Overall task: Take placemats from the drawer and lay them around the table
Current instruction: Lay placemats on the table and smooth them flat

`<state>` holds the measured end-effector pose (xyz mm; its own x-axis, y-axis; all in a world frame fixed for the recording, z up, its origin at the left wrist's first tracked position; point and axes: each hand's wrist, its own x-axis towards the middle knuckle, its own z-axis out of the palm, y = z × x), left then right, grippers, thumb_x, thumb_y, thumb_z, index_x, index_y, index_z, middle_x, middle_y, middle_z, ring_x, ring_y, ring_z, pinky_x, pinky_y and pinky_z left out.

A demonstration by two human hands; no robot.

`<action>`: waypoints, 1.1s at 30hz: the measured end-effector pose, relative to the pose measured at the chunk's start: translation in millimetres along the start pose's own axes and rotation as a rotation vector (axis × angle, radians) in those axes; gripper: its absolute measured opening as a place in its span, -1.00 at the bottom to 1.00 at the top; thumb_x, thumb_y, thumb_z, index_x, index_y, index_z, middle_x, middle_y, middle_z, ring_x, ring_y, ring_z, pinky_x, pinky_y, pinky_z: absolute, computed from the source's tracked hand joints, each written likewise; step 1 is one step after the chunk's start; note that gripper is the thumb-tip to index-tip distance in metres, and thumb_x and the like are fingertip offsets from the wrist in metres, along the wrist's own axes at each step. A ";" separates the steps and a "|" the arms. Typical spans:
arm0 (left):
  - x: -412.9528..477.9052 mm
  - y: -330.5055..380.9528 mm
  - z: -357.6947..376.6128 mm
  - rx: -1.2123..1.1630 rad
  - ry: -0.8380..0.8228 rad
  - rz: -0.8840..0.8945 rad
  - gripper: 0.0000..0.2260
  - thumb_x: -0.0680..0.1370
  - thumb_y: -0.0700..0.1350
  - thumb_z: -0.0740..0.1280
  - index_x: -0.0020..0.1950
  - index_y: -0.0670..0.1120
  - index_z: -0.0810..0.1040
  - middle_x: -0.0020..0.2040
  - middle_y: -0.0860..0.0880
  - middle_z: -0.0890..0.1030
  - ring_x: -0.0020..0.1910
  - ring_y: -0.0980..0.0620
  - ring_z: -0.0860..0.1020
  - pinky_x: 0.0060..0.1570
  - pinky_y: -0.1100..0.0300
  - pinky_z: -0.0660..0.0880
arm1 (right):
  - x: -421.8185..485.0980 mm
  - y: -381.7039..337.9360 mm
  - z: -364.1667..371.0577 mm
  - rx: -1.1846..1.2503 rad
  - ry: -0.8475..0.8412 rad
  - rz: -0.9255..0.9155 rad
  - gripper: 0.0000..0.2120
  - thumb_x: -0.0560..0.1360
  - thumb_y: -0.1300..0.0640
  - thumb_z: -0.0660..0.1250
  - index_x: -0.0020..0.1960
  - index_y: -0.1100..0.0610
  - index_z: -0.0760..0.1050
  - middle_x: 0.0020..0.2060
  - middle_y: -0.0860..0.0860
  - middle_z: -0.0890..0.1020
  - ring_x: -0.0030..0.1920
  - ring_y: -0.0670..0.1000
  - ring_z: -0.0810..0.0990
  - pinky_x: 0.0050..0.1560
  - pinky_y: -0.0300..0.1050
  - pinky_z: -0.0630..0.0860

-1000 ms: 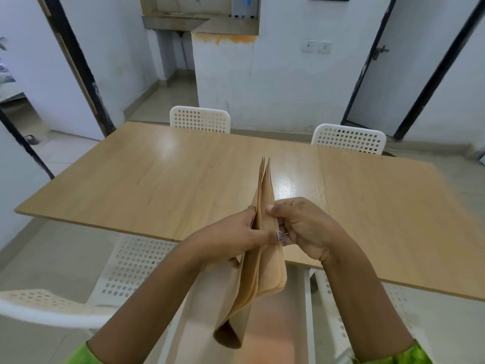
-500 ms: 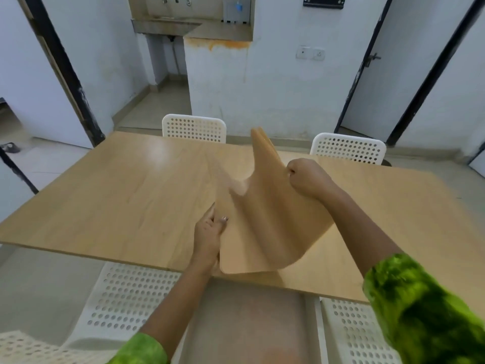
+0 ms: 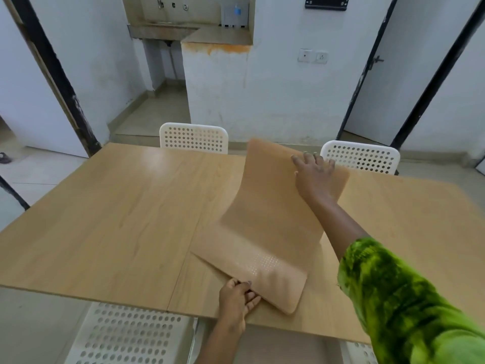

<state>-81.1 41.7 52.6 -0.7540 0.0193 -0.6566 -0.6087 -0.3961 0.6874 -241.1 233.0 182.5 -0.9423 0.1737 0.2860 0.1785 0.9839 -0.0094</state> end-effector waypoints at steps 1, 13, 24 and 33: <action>1.6 0.5 -0.7 -0.010 0.006 -0.008 -0.88 0.55 -0.34 0.20 -0.17 -0.19 0.38 -0.24 -0.16 0.52 -0.33 -0.05 0.51 -0.36 0.15 0.58 | -3.8 -0.9 5.0 0.017 0.003 0.000 -0.54 0.52 0.25 0.13 0.38 -0.04 0.32 0.39 0.10 0.37 0.43 0.15 0.23 0.41 0.27 0.04; 7.6 17.3 6.3 0.067 0.162 -0.030 -0.86 0.54 -0.27 0.11 -0.14 -0.14 0.43 -0.24 -0.14 0.48 -0.35 0.03 0.42 -0.48 0.26 0.30 | -117.9 -7.7 69.4 0.513 -0.580 0.122 -0.71 0.47 0.29 0.18 0.09 0.17 0.59 0.13 0.09 0.61 0.13 0.10 0.55 0.09 -0.09 0.47; -4.7 17.0 0.0 -0.137 0.093 -0.053 -0.68 0.61 0.07 0.09 0.14 -0.16 0.40 -0.04 -0.09 0.52 0.10 -0.12 0.47 0.11 0.01 0.40 | -196.1 -32.9 82.0 0.400 -0.590 -0.157 -0.41 0.39 -0.14 0.35 0.34 0.05 0.33 0.42 0.05 0.27 0.43 0.06 0.22 0.39 -0.07 0.20; -4.6 17.3 -2.2 -0.174 0.059 -0.060 -0.55 0.60 0.09 0.08 0.35 -0.19 0.36 0.18 -0.12 0.48 0.23 -0.15 0.46 0.13 0.00 0.40 | -198.2 -32.6 76.6 0.484 -0.619 -0.092 -0.36 0.38 -0.12 0.40 0.37 0.06 0.32 0.44 0.02 0.25 0.43 0.08 0.25 0.38 -0.07 0.23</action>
<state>-87.7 32.7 66.8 -0.6985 -0.0041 -0.7156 -0.5968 -0.5486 0.5856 -81.8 169.7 52.7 -0.9588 -0.0574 -0.2783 0.0831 0.8799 -0.4678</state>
